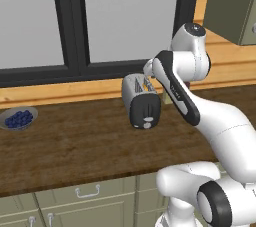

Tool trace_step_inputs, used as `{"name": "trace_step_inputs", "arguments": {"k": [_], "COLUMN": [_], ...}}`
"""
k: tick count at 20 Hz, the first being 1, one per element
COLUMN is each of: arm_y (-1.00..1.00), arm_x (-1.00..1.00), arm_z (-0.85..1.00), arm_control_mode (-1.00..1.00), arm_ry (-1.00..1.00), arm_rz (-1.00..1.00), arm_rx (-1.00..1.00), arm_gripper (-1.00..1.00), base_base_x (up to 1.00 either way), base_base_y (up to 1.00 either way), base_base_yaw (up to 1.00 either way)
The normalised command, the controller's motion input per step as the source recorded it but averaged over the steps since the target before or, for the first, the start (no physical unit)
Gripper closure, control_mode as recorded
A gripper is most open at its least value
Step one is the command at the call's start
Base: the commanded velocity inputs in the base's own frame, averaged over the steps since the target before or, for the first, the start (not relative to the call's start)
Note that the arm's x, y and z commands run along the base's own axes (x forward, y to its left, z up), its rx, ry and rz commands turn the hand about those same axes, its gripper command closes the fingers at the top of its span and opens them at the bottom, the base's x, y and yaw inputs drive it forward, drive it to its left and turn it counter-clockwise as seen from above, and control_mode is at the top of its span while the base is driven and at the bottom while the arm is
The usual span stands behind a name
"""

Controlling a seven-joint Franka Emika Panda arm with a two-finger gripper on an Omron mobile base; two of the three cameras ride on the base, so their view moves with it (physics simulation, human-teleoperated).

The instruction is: Start the toaster. Once the lever pops up, take the bread to the plate on the dining counter.

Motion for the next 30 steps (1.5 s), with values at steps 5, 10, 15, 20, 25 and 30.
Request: {"name": "trace_step_inputs", "arguments": {"k": [5,10,15,20,25,30], "arm_y": [0.00,0.00,0.00,0.00,0.00,0.00], "arm_x": [0.00,0.00,0.00,0.00,0.00,0.00], "arm_z": [0.00,0.00,0.00,0.00,0.00,0.00], "arm_control_mode": [-1.00,-1.00,-1.00,-1.00,-1.00,-1.00], "arm_ry": [0.00,0.00,0.00,0.00,0.00,0.00], "arm_rz": [0.00,0.00,0.00,0.00,0.00,0.00], "arm_rx": [0.00,0.00,0.00,0.00,0.00,0.00], "arm_gripper": [-1.00,-1.00,-1.00,-1.00,-1.00,-1.00], "base_base_x": [0.00,0.00,0.00,0.00,0.00,0.00], "base_base_y": [0.00,0.00,0.00,0.00,0.00,0.00], "base_base_yaw": [0.00,0.00,0.00,0.00,0.00,0.00]}}
